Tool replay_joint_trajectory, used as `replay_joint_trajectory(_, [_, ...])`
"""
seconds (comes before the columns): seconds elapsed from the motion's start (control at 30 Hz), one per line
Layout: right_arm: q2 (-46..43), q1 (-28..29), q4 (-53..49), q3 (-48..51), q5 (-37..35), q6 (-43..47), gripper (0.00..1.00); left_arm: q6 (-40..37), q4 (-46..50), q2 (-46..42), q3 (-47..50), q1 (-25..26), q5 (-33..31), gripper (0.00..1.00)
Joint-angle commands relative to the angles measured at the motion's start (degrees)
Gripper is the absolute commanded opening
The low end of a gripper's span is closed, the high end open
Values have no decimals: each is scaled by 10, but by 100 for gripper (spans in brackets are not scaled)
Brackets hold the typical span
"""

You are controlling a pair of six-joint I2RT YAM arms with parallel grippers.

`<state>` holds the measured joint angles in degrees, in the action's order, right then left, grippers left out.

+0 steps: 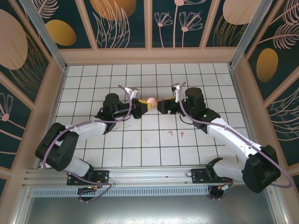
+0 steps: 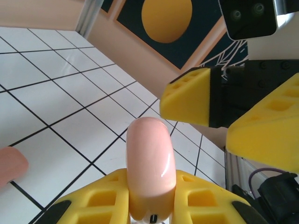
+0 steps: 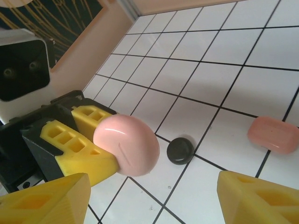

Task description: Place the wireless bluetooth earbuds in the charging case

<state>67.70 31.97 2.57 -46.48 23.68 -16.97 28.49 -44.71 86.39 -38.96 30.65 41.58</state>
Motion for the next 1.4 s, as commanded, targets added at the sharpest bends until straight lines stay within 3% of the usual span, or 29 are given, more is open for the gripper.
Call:
replay_joint_trajectory(0.0, [13, -3, 44, 3, 34, 22, 71, -2, -2, 2, -20, -3, 33, 0])
replay_joint_trajectory(0.37, [60, -3, 85, -8, 37, 5, 66, 15, -16, 9, -27, -3, 46, 0])
replay_joint_trajectory(0.5, [78, -3, 96, 1, 4, -7, 61, 19, -22, 9, -26, -3, 58, 0])
replay_joint_trajectory(0.67, [92, -54, 119, 36, -17, -40, 54, 29, -38, -7, -16, -3, 56, 0])
replay_joint_trajectory(0.9, [11, -74, 143, 75, 39, -68, 54, 26, -37, -11, -15, -3, 54, 0])
replay_joint_trajectory(1.0, [-14, -73, 164, 81, 102, -84, 54, 31, -46, -9, -15, -3, 58, 0])
replay_joint_trajectory(1.13, [-15, -71, 213, 87, 165, -118, 54, 52, -85, -5, -9, -3, 70, 0])
replay_joint_trajectory(1.37, [3, -62, 277, 95, 178, -156, 49, 105, -161, 4, 1, -3, 78, 0])
